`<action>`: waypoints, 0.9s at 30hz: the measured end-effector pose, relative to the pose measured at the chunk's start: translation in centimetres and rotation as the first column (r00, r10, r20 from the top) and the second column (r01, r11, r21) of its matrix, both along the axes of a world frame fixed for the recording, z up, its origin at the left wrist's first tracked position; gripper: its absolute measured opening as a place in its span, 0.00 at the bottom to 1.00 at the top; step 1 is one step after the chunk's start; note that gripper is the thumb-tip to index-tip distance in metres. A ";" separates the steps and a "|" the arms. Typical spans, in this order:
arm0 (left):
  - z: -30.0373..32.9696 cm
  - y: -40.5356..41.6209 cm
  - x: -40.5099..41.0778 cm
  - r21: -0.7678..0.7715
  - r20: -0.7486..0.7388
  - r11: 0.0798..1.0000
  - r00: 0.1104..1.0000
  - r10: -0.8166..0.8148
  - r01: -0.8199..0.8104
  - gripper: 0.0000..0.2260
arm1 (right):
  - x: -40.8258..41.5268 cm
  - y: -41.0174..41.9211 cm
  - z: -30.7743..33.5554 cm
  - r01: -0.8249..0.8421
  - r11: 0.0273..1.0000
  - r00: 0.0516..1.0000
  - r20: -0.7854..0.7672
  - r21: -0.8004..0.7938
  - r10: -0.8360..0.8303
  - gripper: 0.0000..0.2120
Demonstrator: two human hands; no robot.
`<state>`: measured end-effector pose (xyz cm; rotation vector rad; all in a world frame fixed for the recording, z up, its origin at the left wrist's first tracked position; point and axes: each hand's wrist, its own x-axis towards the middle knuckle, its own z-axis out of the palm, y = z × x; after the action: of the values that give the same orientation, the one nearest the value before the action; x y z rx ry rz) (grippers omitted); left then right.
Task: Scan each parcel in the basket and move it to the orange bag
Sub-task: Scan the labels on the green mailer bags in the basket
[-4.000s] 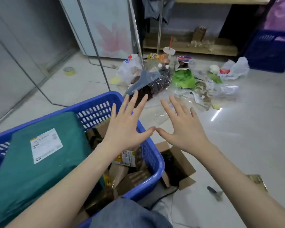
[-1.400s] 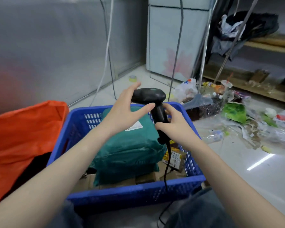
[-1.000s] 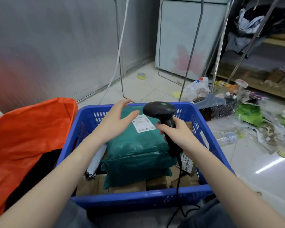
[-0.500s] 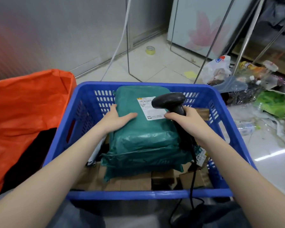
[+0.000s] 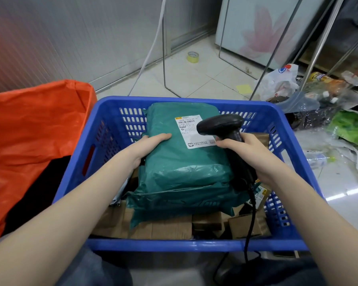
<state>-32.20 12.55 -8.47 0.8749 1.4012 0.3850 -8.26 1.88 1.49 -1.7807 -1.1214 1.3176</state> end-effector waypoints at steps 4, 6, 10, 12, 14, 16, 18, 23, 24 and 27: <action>2.2 -2.0 0.5 0.077 0.034 0.997 0.999 0.012 -0.014 0.47 | 0.9 -0.8 0.0 0.039 0.998 0.992 -0.117 -0.043 -0.044 0.14; 2.3 -2.6 0.6 0.117 0.016 0.993 1.000 -0.004 0.003 0.39 | 1.2 -1.3 0.1 0.000 0.998 0.988 -0.155 -0.058 -0.009 0.14; 2.5 -4.2 0.8 0.180 0.052 0.981 0.995 -0.083 0.072 0.30 | 1.7 -2.4 0.6 -0.082 0.993 0.978 -0.198 -0.085 0.064 0.15; 2.9 -5.2 0.7 0.220 0.059 0.971 0.992 -0.109 0.093 0.28 | 2.1 -3.3 1.1 -0.102 0.990 0.970 -0.228 -0.096 0.078 0.15; 3.1 -6.3 0.6 0.241 0.041 0.964 0.991 -0.126 0.112 0.33 | 2.5 -4.6 1.4 -0.097 0.990 0.964 -0.256 -0.104 0.068 0.13; 3.3 -7.8 0.8 0.271 0.027 0.952 0.988 -0.151 0.138 0.31 | 2.6 -6.0 1.5 -0.061 0.991 0.972 -0.231 -0.118 0.033 0.11; 3.3 -9.4 1.3 0.346 -0.009 0.929 0.990 -0.138 0.132 0.25 | 2.5 -7.2 1.5 0.000 0.994 0.990 -0.137 -0.107 -0.015 0.10; 2.1 -12.7 1.3 0.491 -0.017 0.866 0.995 -0.094 0.091 0.26 | 0.7 -9.8 2.5 0.065 0.998 0.997 0.041 -0.002 -0.064 0.06; 1.7 -13.0 1.1 0.514 -0.012 0.853 0.995 -0.095 0.088 0.26 | 0.4 -10.1 2.9 0.055 0.998 0.998 0.033 0.022 -0.056 0.06; 1.2 -14.2 1.2 0.565 -0.036 0.819 0.995 -0.094 0.098 0.31 | -0.7 -10.6 4.1 0.078 0.995 0.994 -0.076 0.067 -0.073 0.06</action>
<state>-31.04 -1.63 -7.30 1.4294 1.2523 0.7461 -9.01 -8.73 5.58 -1.6941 -1.0375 1.2729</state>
